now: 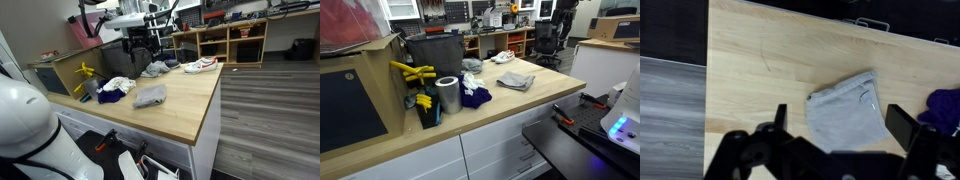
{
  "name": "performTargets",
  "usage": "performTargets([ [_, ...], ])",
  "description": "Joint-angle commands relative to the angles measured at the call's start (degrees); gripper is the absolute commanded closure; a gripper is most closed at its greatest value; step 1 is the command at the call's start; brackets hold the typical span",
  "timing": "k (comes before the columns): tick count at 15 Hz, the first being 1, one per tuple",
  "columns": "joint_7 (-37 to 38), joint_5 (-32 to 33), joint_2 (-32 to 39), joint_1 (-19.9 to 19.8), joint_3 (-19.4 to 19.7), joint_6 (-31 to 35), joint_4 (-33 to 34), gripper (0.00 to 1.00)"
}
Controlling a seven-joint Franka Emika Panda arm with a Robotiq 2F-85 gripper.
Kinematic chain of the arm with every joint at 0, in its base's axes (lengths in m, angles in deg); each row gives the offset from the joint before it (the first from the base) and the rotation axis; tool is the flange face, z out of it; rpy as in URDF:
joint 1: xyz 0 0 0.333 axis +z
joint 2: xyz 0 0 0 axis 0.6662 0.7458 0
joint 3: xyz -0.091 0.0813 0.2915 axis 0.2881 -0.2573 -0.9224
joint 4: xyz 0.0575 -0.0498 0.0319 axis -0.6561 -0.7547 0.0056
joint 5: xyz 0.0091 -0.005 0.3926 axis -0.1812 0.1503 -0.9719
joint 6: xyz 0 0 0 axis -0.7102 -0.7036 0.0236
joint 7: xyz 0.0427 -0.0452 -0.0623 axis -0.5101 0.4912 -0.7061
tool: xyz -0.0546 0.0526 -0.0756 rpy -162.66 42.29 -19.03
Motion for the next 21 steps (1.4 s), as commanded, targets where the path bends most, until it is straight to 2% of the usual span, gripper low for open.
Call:
performTargets([
  [1,2.09,-1.61,1.03,0.59,-1.35,6.58,-4.68,0.00],
  [6,4.00,-1.39,5.50,1.09,-3.09,14.80,-9.50,0.00],
  [8,2.83,-3.57,6.09,2.28,-2.99,12.66,-8.71,0.00],
  [9,2.65,-1.64,5.67,1.13,-2.89,13.21,-9.28,0.00],
  [14,1.59,-2.54,6.76,1.44,-2.56,11.63,-8.74,0.00],
  [18,2.43,-6.38,9.37,1.58,-1.81,17.07,-10.75,0.00],
  [21,5.09,-8.61,12.23,1.55,-2.69,24.62,-13.32,0.00],
])
